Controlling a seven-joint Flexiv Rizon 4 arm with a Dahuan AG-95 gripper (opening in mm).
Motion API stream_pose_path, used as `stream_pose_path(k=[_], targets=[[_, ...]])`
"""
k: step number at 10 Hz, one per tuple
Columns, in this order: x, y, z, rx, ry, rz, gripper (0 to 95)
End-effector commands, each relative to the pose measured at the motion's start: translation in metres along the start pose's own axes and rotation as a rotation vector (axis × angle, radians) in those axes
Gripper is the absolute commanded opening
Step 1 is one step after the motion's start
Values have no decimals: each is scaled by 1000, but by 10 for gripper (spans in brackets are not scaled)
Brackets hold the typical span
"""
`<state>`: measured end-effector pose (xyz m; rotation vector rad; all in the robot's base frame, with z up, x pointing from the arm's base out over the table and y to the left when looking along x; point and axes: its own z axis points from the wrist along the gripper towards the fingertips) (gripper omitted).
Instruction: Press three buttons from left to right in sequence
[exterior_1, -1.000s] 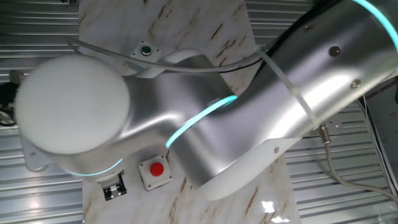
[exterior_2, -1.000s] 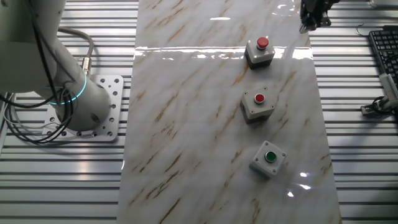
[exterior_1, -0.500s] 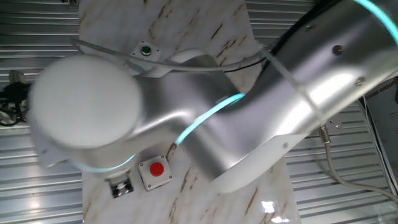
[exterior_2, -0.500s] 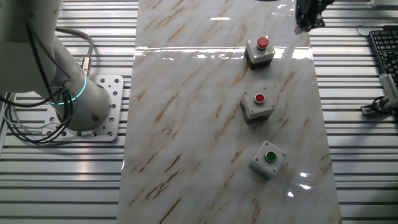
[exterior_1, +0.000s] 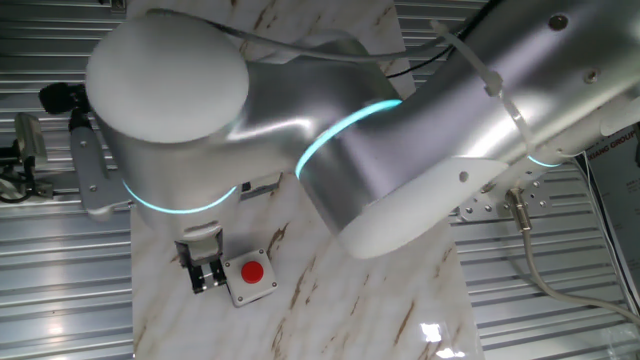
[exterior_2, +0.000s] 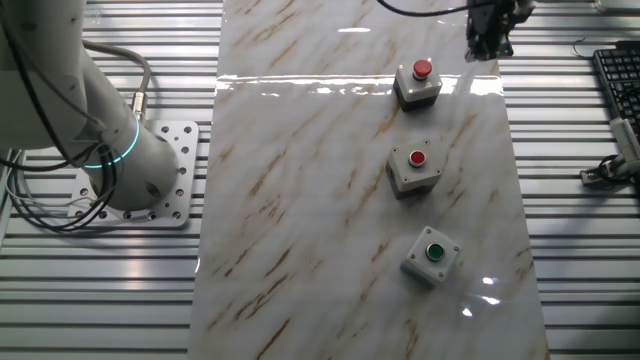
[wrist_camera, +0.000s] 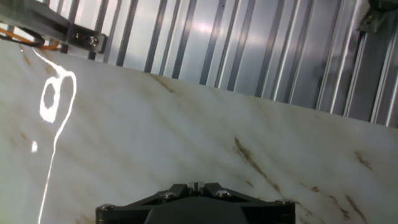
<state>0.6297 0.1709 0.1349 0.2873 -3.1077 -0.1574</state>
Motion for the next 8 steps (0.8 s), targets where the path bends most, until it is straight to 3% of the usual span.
stream_pose_path(k=[1,5,8], targets=[[5,-1,2,4,-24,2,0],[5,-2,7,33,-33,-40,0],[5,-3,8,25,-29,-31,0]])
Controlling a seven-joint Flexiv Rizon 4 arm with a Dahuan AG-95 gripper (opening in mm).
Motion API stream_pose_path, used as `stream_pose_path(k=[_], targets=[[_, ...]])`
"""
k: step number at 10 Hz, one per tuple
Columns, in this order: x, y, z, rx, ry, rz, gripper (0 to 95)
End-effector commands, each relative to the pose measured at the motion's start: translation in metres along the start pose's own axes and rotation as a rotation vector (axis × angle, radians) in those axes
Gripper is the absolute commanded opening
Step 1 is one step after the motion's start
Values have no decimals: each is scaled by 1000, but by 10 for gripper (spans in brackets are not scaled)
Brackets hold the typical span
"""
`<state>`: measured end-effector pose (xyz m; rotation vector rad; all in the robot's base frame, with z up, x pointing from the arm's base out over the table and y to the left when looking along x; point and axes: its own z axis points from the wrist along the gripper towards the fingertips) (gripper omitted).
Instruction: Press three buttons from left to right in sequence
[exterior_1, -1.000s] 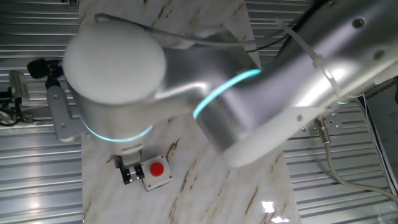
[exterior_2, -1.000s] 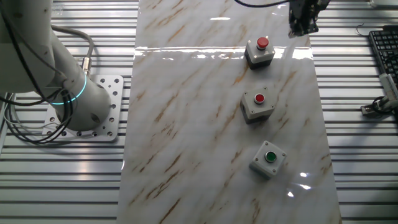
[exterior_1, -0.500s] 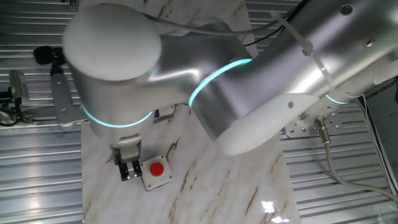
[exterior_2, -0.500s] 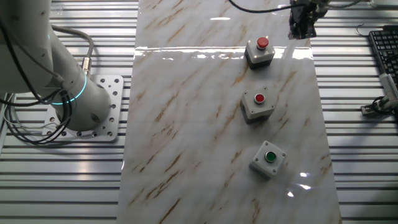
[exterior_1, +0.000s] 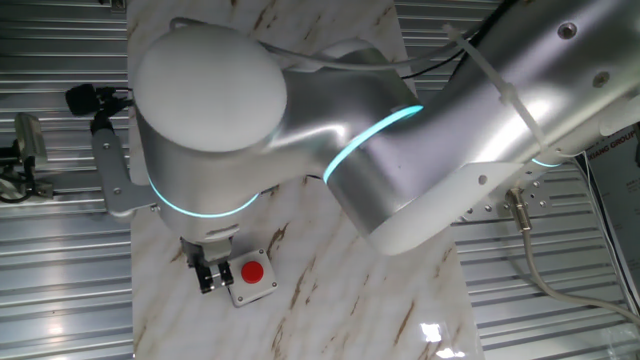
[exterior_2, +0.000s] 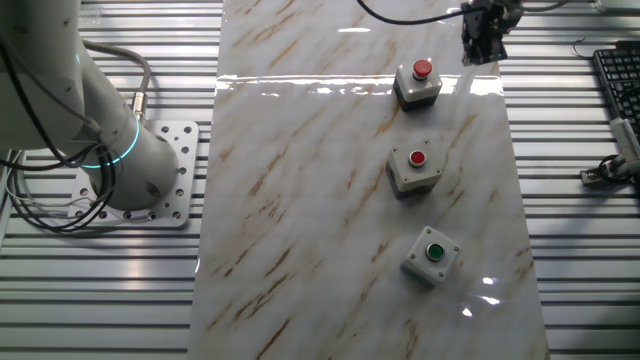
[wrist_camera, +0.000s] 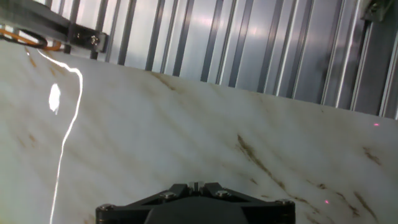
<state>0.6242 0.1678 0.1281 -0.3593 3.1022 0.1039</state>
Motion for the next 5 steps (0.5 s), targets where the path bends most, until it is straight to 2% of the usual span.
stream_pose_path(k=[1,2,5], targets=[[-1,0,2,-9,-2,15,0],[-1,0,4,9,-5,-3,0],[-1,-1,5,24,-3,-23,0]])
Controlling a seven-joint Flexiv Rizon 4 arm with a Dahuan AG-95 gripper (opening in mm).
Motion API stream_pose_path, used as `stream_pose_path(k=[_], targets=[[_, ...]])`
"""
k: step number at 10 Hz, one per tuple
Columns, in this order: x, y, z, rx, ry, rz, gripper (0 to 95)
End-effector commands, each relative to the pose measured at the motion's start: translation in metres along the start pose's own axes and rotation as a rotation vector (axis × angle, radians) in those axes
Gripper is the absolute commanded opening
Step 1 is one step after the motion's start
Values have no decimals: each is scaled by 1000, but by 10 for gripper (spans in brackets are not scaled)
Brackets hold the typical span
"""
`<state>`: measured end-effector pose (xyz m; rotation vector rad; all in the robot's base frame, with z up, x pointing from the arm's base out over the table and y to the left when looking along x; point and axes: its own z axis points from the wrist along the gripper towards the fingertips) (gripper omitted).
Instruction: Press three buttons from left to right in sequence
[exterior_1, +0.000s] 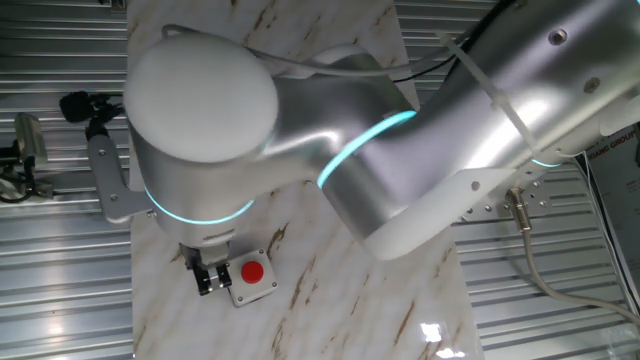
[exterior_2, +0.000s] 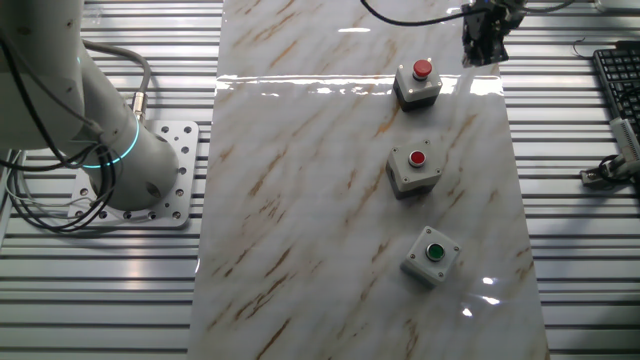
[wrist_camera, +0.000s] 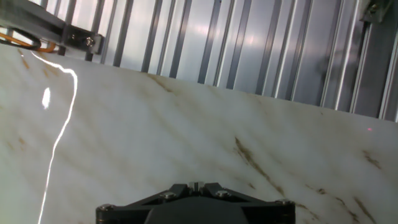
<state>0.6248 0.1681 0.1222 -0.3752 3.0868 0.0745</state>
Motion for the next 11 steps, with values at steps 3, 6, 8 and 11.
stream_pose_path(k=[3,6,8,11], targets=[[4,-3,-3,-19,17,0,0],[12,-10,-6,-36,6,-3,0],[18,-14,-5,-38,3,-13,0],[25,-19,-5,-52,-5,-10,0]])
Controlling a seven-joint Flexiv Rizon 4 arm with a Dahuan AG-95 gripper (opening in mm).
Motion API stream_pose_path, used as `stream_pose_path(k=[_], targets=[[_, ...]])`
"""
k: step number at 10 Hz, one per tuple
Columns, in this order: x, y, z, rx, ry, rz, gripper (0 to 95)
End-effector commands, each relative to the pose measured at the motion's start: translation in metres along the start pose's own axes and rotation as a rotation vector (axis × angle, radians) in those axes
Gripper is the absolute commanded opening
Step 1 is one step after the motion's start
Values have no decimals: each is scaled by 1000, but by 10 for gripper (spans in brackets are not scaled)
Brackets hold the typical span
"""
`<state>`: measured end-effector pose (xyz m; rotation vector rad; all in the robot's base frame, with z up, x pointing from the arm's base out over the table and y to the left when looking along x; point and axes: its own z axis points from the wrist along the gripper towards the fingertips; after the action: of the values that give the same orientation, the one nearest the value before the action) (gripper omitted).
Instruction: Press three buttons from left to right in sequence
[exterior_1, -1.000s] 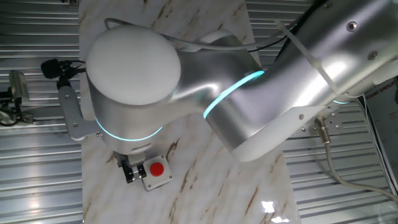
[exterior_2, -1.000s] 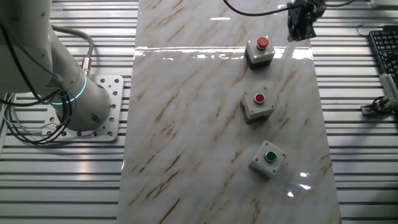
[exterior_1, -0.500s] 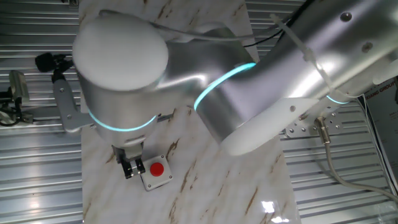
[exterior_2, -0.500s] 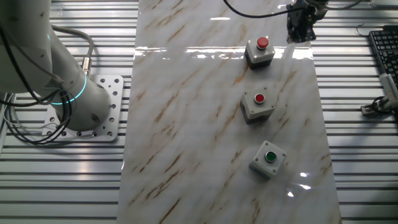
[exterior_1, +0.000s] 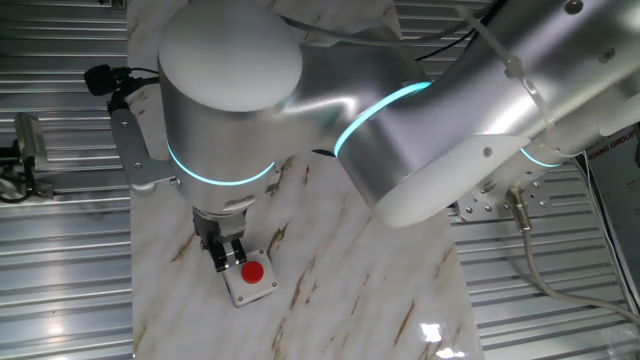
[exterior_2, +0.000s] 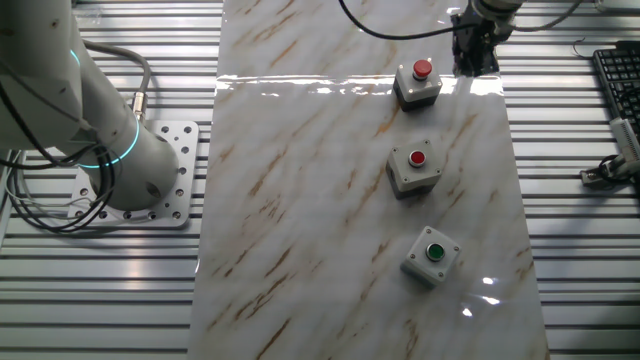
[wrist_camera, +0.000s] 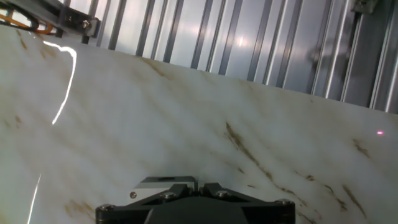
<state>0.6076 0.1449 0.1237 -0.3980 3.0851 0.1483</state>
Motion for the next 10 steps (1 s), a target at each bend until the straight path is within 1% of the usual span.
stream_pose_path(k=[1,2,3,5,8,10], targets=[[4,-1,-2,-7,-3,6,0],[5,-2,-2,-9,-1,1,0],[6,-2,-2,-2,6,-10,0],[5,-2,0,2,6,-17,0],[6,-2,0,-2,5,-13,0],[10,-5,0,-6,0,-16,0]])
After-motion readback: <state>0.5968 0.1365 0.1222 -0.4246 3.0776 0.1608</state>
